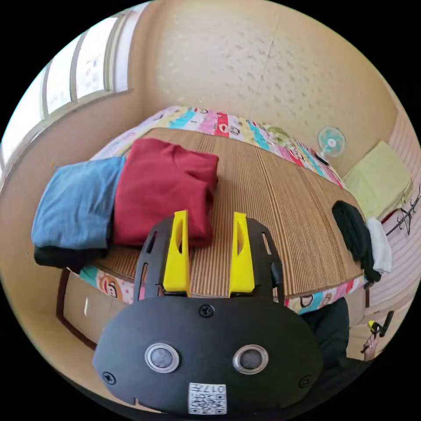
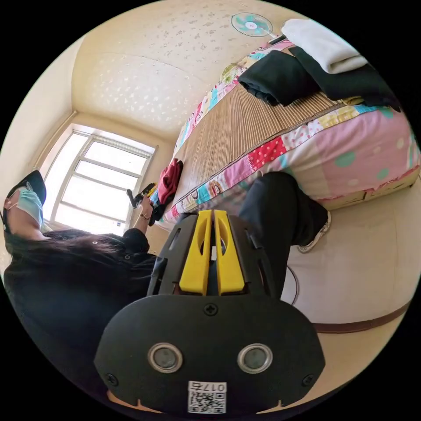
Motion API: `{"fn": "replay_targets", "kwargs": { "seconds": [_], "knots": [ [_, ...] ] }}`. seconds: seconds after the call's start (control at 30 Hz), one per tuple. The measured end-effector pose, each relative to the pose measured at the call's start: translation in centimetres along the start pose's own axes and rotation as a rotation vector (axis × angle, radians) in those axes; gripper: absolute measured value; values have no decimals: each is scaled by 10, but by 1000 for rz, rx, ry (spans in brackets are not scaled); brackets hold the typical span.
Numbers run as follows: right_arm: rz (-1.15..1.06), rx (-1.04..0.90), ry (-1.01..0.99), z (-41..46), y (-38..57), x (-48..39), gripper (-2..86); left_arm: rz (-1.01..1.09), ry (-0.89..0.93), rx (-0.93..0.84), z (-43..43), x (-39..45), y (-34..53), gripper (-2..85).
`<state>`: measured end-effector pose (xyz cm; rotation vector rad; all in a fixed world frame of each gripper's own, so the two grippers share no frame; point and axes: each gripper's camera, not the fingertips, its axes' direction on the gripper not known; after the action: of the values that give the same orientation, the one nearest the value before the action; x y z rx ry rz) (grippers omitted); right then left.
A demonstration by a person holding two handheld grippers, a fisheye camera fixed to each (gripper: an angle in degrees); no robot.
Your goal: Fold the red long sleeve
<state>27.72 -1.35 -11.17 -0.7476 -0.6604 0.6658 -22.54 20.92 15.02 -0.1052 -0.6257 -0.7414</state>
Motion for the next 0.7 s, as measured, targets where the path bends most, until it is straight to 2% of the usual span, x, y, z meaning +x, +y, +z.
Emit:
{"fn": "replay_targets", "kwargs": {
  "seconds": [0.07, 0.13, 0.17, 0.23, 0.27, 0.3, 0.37, 0.47, 0.57, 0.63, 0.67, 0.7],
  "knots": [
    [-2, 7, 25, 0, 10, -17, 13, -34, -21, -27, 25, -10, -33, 130],
    [-4, 18, 59, -3, 20, -29, 12, -97, 7, -196, 85, -18, -50, 75],
    [-1, 26, 81, -6, 28, -35, 12, -216, 35, -282, 120, -26, -47, 51],
    [24, 40, 115, -12, 41, -41, 11, -396, 190, -207, 116, -37, -34, 32],
    [22, 71, 142, -18, 47, -45, 10, -441, 351, -163, 106, -39, -25, 26],
    [46, 93, 153, -22, 49, -45, 9, -428, 513, -66, 85, -38, -8, 20],
    [58, 138, 100, -35, 48, -46, 8, -334, 637, -10, 50, -32, 31, 18],
    [59, 160, 97, -42, 42, -39, 6, -114, 706, 1, -17, -38, 123, 18],
    [76, 70, -2, -22, 17, -20, 6, -205, 847, -47, -57, -89, 220, 33],
    [11, 0, -116, 1, -5, -21, 6, -313, 768, -131, -73, -119, 264, 44],
    [-28, -57, -165, 20, -20, -26, 7, -375, 668, -157, -87, -130, 286, 49],
    [-45, -88, -181, 30, -28, -30, 7, -391, 607, -126, -106, -131, 298, 51]
  ]
}}
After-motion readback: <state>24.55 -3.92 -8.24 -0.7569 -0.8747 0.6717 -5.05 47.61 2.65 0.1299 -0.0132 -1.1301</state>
